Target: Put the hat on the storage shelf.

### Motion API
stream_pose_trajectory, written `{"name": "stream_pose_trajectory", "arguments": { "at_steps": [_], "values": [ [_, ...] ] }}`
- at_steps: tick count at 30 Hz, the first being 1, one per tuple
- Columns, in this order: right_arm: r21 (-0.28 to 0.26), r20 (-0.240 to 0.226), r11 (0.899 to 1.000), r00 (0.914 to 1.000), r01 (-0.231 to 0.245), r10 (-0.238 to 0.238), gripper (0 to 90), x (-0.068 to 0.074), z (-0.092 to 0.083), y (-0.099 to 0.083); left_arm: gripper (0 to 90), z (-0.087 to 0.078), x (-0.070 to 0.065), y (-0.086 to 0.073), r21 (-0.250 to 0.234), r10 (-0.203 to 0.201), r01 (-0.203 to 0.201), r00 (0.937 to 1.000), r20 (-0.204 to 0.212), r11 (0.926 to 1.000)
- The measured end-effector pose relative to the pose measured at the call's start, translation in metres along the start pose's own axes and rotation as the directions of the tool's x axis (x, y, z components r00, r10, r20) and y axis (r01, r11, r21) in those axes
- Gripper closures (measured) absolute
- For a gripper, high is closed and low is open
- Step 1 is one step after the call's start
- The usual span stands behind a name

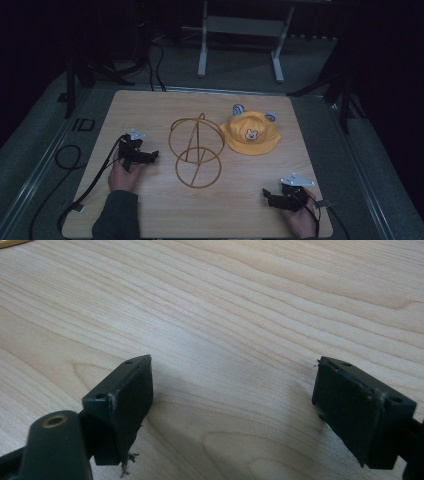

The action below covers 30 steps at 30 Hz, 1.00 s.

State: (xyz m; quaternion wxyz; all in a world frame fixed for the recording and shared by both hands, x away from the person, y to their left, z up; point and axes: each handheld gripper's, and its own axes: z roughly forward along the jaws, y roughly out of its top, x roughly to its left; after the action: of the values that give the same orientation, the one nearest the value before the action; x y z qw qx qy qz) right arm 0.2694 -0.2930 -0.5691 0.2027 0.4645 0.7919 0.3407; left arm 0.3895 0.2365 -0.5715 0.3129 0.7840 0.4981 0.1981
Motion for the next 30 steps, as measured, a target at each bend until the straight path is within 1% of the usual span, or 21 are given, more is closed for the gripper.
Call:
{"name": "stream_pose_trajectory", "arguments": {
  "at_steps": [1,2,3,8,10,11,12,14,16,21,24,26,28,30],
  "values": [
    [0.0,0.0,1.0,1.0,0.0,0.0,16.6,0.0,0.0,0.0,2.1,0.0,0.0,0.0,0.0,0.0,0.0,1.0,0.0,1.0],
    [0.015,-0.004,1.0,1.0,0.005,-0.005,18.4,0.0,0.0,0.002,2.1,0.0,0.0,0.0,0.0,0.0,0.0,1.0,0.0,1.0],
    [0.019,-0.007,1.0,0.9999,0.009,-0.009,18.4,0.0,0.0,0.003,2.1,0.0,0.0,0.0,0.0,0.0,0.0,1.0,0.0,1.0],
    [0.029,-0.028,0.999,0.9992,0.029,-0.029,18.9,-0.002,0.0,0.004,2.1,0.0,0.0,0.0,0.0,-0.002,0.002,1.0,0.001,1.0],
    [0.044,-0.045,0.998,0.9981,0.045,-0.043,24.7,-0.003,-0.002,0.006,2.1,0.0,0.0,0.0,0.0,0.0,0.0,1.0,0.0,1.0],
    [0.047,-0.053,0.997,0.9973,0.053,-0.05,25.1,-0.003,-0.002,0.007,2.1,0.0,0.0,0.0,0.0,0.0,0.0,1.0,0.0,1.0],
    [0.051,-0.057,0.997,0.9969,0.057,-0.054,26.4,-0.004,-0.002,0.008,2.1,0.0,0.0,0.0,0.0,0.0,0.0,1.0,0.0,1.0],
    [0.063,-0.063,0.996,0.9964,0.061,-0.057,31.9,-0.004,-0.003,0.009,2.1,0.0,0.0,0.0,0.0,0.0,0.0,1.0,0.0,1.0],
    [0.075,-0.063,0.994,0.9952,0.08,-0.075,31.9,-0.004,-0.004,0.012,2.1,0.0,0.0,0.0,0.0,0.0,0.0,1.0,0.0,1.0],
    [0.099,-0.074,0.985,0.9881,0.141,-0.134,34.6,-0.007,-0.013,0.026,2.1,0.0,0.0,0.0,0.0,0.0,0.0,1.0,0.0,1.0],
    [0.124,-0.083,0.976,0.9819,0.18,-0.171,35.6,-0.01,-0.018,0.034,2.1,0.0,0.0,0.0,0.0,0.0,0.0,1.0,0.0,1.0],
    [0.136,-0.08,0.97,0.9778,0.203,-0.194,35.6,-0.013,-0.02,0.04,2.1,0.0,0.0,0.0,0.0,0.0,0.0,1.0,0.0,1.0],
    [0.149,-0.074,0.963,0.9742,0.222,-0.213,35.6,-0.016,-0.023,0.045,2.1,0.0,0.0,0.0,0.0,-0.001,0.001,1.0,0.0,1.0],
    [0.156,-0.079,0.959,0.9708,0.236,-0.226,35.6,-0.019,-0.025,0.049,2.1,0.0,0.0,0.0,0.0,0.0,0.0,1.0,0.0,1.0]
  ]
}}
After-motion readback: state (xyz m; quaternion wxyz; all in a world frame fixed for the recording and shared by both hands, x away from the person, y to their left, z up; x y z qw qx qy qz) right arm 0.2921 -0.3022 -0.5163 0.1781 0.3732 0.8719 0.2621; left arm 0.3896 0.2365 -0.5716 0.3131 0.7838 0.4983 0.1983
